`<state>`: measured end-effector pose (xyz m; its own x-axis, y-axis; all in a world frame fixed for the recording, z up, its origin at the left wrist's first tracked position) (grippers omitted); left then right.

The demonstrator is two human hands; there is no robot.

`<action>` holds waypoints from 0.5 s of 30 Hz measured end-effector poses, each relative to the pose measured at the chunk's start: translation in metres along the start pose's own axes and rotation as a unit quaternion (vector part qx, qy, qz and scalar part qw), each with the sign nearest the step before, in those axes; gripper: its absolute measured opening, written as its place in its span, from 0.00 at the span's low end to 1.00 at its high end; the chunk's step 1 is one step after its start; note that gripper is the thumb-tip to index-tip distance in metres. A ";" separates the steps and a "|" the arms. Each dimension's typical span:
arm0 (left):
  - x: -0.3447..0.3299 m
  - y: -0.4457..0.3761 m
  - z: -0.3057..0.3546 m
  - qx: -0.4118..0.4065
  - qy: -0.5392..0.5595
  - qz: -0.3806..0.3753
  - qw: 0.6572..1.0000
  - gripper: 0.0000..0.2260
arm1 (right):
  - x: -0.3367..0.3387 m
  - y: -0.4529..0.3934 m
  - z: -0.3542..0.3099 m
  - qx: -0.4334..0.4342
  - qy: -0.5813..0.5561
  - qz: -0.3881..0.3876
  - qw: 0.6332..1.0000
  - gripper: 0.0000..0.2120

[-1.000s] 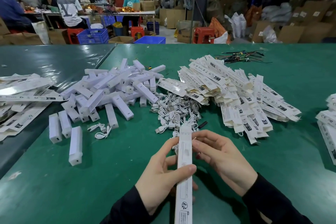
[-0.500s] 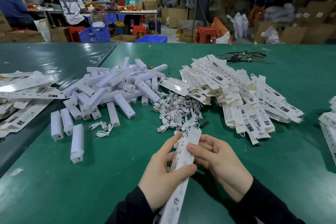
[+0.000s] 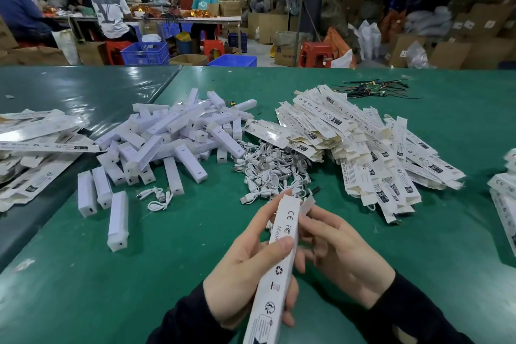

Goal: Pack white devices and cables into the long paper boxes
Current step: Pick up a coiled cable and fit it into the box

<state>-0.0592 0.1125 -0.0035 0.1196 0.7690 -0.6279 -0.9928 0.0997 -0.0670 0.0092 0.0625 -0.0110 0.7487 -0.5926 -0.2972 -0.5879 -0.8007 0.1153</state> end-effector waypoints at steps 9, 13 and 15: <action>0.018 -0.004 -0.001 -0.055 -0.197 0.107 0.973 0.28 | 0.016 -0.004 0.019 -0.081 -0.015 0.057 0.995 0.25; 0.016 -0.002 -0.013 0.028 -0.108 0.087 0.990 0.28 | 0.014 -0.006 0.021 -0.088 -0.066 0.044 0.993 0.19; 0.009 -0.001 -0.015 0.057 -0.045 0.056 0.996 0.28 | 0.014 -0.005 0.022 -0.094 -0.081 0.040 0.991 0.22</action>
<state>-0.0577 0.1098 -0.0201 0.0132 0.8325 -0.5539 -0.9929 0.0765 0.0913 0.0159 0.0603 -0.0366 0.6341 -0.6452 -0.4262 -0.5649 -0.7629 0.3144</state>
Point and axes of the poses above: each hand's wrist, its own y-axis away from the middle knuckle, its own x-axis out of the back of the hand, z = x × y, the point moved 9 cm from there along -y, towards the middle knuckle, and after that the axes turned 11 degrees about y, right-handed, at the moved point
